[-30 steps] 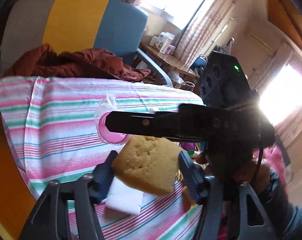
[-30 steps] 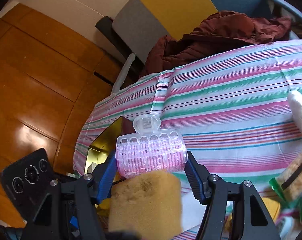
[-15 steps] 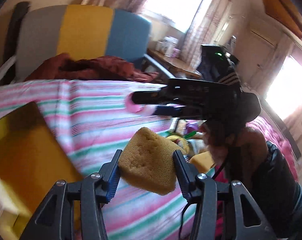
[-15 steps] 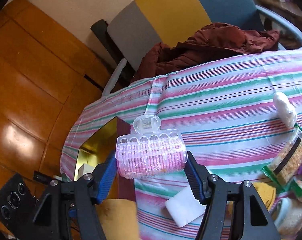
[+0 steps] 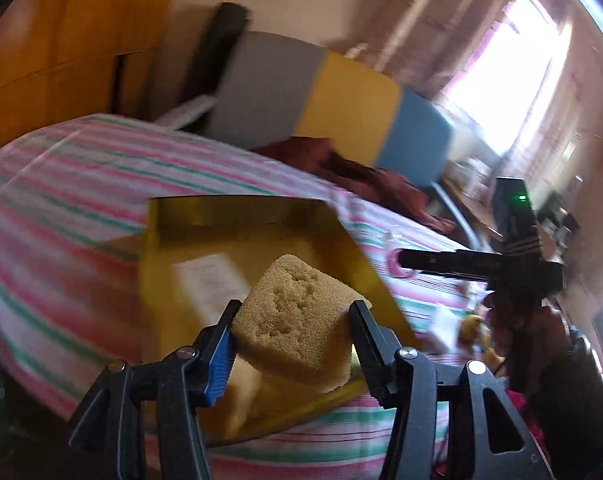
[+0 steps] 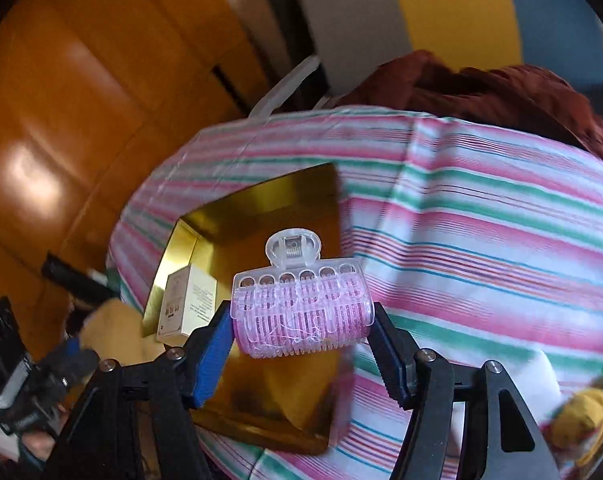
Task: Organize objects
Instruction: 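Carry the sponge and pink roller to the gold tray and release both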
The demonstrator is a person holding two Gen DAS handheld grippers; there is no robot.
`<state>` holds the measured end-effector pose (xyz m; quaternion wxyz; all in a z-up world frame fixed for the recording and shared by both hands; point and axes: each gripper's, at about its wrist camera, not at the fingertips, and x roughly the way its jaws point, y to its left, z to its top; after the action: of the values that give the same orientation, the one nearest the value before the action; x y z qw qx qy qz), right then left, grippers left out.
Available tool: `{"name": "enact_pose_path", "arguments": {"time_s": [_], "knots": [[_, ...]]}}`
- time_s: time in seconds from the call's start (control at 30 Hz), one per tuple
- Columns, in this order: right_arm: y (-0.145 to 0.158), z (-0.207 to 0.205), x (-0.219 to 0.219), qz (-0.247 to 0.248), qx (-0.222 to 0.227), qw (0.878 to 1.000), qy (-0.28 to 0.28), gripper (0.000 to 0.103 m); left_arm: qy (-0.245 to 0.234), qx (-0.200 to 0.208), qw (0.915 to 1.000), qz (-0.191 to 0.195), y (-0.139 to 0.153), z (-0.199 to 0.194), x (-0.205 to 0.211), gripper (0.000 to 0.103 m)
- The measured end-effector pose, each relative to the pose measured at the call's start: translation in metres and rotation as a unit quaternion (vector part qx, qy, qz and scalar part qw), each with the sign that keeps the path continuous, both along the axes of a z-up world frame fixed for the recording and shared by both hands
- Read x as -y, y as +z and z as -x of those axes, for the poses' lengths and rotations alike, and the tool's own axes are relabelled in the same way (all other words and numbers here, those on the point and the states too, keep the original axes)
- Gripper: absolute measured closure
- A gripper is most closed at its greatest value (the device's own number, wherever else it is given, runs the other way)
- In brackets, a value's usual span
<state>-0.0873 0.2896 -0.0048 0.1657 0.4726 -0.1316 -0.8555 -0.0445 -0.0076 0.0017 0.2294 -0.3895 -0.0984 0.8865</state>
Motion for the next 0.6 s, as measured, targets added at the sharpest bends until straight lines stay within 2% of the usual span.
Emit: {"name": "enact_pose_path", "arguments": {"time_s": [0.07, 0.17, 0.23, 0.27, 0.33, 0.5, 0.6], "knots": [[-0.002, 0.014, 0.015, -0.024, -0.001, 1.000, 0.006, 0.037, 0.025, 0.005, 0.9997, 0.004, -0.006, 0.004, 0.013, 0.048], [0.001, 0.040, 0.035, -0.044, -0.009, 0.999, 0.001, 0.036, 0.036, 0.011, 0.9992, -0.015, -0.010, 0.004, 0.027, 0.048], [0.004, 0.055, 0.039, -0.052, -0.021, 0.998, -0.015, 0.024, 0.032, 0.005, 0.9993, -0.016, -0.008, 0.001, 0.028, 0.048], [0.005, 0.062, 0.039, -0.063, -0.028, 0.997, -0.034, 0.013, 0.027, 0.005, 0.9995, -0.016, -0.009, 0.000, 0.026, 0.048], [0.006, 0.066, 0.036, -0.069, -0.031, 0.996, -0.053, 0.012, 0.019, 0.002, 0.9998, -0.007, -0.009, -0.006, 0.023, 0.048], [0.000, 0.050, 0.029, -0.062, -0.020, 0.996, -0.055, 0.012, -0.033, 0.001, 0.9994, 0.008, -0.016, -0.016, 0.003, 0.048], [-0.009, 0.030, 0.019, -0.054, -0.006, 0.997, -0.062, 0.009, -0.063, -0.002, 0.9974, 0.033, -0.020, -0.023, -0.015, 0.048]]}}
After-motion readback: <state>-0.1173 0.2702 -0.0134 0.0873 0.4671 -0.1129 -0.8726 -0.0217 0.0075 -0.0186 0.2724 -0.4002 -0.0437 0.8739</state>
